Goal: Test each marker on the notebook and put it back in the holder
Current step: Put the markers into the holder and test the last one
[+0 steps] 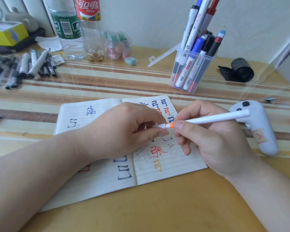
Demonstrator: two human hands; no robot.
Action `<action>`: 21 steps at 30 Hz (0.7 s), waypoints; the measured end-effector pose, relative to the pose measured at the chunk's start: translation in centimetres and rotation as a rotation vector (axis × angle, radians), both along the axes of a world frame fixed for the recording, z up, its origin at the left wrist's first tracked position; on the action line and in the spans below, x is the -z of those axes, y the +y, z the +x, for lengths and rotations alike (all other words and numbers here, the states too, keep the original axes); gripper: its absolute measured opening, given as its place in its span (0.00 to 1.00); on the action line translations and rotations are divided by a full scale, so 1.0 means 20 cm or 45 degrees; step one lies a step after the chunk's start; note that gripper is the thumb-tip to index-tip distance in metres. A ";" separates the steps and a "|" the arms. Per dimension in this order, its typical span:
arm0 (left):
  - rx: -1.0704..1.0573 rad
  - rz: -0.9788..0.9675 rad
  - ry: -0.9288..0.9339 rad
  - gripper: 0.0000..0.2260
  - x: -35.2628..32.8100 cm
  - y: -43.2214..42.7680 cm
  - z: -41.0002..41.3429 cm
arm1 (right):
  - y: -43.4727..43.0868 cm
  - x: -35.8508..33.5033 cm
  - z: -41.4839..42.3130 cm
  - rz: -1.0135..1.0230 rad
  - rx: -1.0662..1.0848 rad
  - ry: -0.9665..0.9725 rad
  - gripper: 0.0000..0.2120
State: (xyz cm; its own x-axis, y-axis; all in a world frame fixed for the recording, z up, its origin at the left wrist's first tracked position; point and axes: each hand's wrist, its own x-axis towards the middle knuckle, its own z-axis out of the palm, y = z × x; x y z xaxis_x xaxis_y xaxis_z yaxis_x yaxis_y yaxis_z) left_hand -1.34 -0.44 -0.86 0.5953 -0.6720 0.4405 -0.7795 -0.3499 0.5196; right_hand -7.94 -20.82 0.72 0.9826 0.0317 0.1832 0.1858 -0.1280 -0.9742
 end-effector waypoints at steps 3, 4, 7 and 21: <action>-0.048 0.057 0.067 0.12 0.00 0.00 0.00 | -0.01 0.01 0.01 0.112 0.106 0.055 0.05; -0.065 0.076 0.097 0.11 -0.01 0.01 -0.01 | -0.01 0.00 0.02 0.214 0.132 0.112 0.05; -0.042 0.084 0.238 0.10 -0.03 0.02 -0.01 | -0.02 -0.02 0.02 0.343 0.065 0.266 0.05; -0.015 0.108 0.337 0.10 -0.04 0.01 -0.03 | 0.00 -0.07 -0.08 -0.503 -0.344 0.310 0.03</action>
